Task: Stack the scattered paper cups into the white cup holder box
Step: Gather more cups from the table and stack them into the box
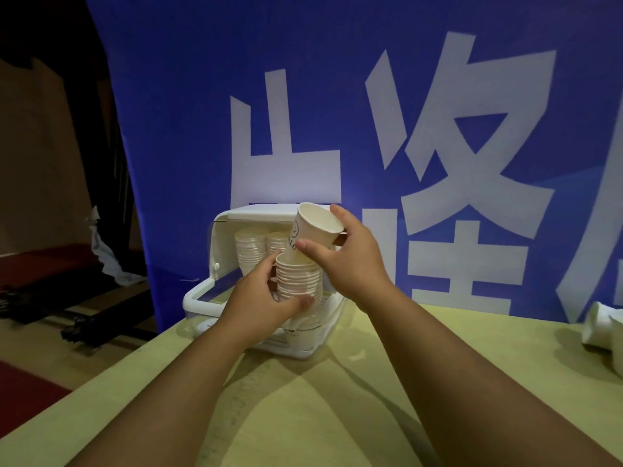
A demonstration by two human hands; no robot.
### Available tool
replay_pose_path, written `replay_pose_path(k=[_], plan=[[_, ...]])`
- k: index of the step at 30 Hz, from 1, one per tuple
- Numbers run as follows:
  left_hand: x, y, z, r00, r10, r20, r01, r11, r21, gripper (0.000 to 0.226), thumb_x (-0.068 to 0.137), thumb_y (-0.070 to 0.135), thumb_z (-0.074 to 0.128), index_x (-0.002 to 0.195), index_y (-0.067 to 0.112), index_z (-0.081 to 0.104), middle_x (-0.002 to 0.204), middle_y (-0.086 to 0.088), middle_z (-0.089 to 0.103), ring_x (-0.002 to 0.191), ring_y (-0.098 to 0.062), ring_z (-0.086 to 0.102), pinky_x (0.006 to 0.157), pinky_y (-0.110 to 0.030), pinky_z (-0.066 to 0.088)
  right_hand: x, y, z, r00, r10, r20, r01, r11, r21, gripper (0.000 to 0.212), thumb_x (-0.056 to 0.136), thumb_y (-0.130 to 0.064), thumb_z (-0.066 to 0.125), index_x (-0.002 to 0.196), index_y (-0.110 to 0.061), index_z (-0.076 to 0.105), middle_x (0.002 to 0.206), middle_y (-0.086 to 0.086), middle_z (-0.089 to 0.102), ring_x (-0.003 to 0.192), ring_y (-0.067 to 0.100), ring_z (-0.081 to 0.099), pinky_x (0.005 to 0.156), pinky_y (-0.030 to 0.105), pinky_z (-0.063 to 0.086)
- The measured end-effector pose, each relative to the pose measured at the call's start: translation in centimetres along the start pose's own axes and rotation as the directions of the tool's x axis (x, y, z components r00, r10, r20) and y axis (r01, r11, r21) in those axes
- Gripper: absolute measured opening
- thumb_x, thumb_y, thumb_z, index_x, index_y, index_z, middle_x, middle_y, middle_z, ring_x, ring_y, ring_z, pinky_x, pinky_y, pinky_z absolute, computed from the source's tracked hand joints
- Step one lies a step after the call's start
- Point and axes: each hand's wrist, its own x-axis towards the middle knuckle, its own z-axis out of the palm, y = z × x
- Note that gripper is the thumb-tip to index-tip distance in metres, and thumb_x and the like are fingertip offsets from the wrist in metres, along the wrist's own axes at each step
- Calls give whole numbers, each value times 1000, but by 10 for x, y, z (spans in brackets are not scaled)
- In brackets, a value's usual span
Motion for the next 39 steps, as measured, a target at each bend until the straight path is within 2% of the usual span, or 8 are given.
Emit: replay_pose_path(k=[4,9,13,16,23,28,32,39], plan=[[0,-2,-3,1000,-23,10,23,1000,10,70,71,50,90,132,43,55,115,24,70,107,3,66,96,-36,57,-2,4,-2,995,37,93,-35,999,-27,89,81,-55,77,155,-32,34,140,-7,53,121,13,54,100,37,53],[-1,-7,-5,1000,-26,16,26,1000,3,77,62,59,90,130,43,57,112,24,73,101,3,69,95,-41,58,-1,6,-2,997,81,21,-81,997,2,51,97,-58,52,140,-30,52,118,-11,62,107,9,62,97,39,55],[-2,-9,-7,1000,-23,12,24,1000,-14,100,65,52,93,146,53,35,121,14,70,105,-5,70,93,-41,60,-1,16,0,996,61,73,-51,991,-127,38,99,-48,57,130,-26,63,101,-16,63,95,7,64,89,36,57],[-2,-8,-8,999,-4,44,5,1000,-22,100,71,43,93,148,57,30,126,13,68,108,-7,69,93,-43,60,0,22,0,990,81,120,-61,985,-160,27,98,-43,61,116,-26,72,97,-15,70,90,7,67,89,38,59],[1,-9,-10,998,-7,62,8,1000,-13,100,63,54,91,145,57,35,131,16,64,114,-12,68,95,-45,59,-2,21,-6,942,253,222,-219,962,-163,33,103,-46,51,115,-19,65,98,3,72,77,19,74,76,36,63],[4,-4,-12,996,-44,78,41,998,43,83,69,37,94,140,42,51,122,19,66,112,-11,66,96,-42,58,-4,24,-10,873,383,303,-306,913,-271,28,105,-26,49,107,-7,69,92,13,75,53,16,61,58,31,50],[13,0,-10,996,-85,41,83,996,32,76,66,29,97,130,41,56,116,19,68,110,-9,66,95,-42,58,-3,24,-8,872,365,326,-275,917,-291,23,100,-9,54,115,-9,72,102,11,71,62,19,60,60,29,54],[45,-1,-7,986,-133,104,128,991,50,81,70,19,96,140,26,55,121,11,67,110,-10,64,88,-35,59,-12,33,0,859,238,454,-63,928,-368,53,98,-1,48,147,-22,47,134,10,60,82,25,67,64,32,60]])
